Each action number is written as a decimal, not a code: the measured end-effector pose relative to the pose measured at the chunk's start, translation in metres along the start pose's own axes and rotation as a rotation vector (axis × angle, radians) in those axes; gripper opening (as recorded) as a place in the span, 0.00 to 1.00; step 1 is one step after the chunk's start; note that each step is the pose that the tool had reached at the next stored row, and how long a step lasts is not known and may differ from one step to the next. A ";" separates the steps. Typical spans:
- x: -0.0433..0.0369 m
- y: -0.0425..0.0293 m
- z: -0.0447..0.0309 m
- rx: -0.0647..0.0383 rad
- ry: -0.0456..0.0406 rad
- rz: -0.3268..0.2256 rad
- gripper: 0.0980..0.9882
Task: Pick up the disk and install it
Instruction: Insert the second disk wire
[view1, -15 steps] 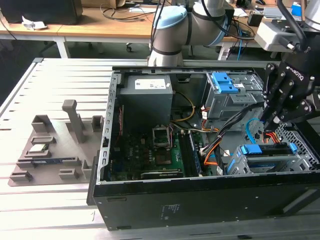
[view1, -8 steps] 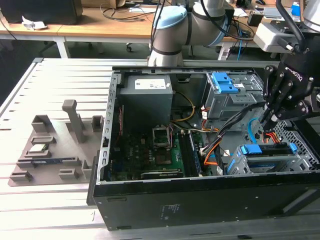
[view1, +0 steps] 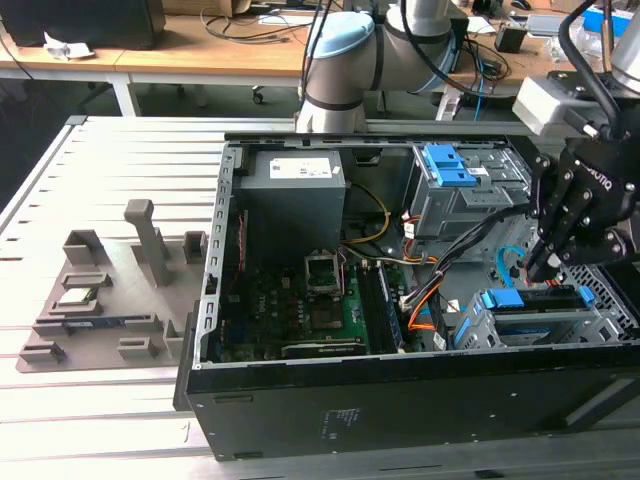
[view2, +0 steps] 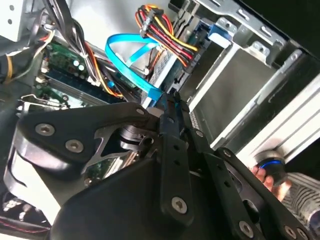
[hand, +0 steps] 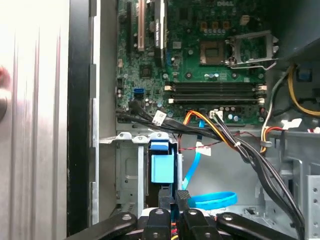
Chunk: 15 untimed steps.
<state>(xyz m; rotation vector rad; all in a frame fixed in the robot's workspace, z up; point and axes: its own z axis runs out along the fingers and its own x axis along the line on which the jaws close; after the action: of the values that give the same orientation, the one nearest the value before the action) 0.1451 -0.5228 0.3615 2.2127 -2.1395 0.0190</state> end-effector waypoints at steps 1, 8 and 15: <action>-0.0002 -0.0009 0.0033 0.001 0.0019 -0.029 0.07; -0.0006 -0.0093 0.0165 0.002 0.0042 -0.043 0.07; 0.0001 -0.0147 0.0189 0.002 0.0041 -0.049 0.07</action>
<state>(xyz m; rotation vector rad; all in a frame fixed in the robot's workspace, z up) 0.1591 -0.5235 0.3421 2.2639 -2.0828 0.0234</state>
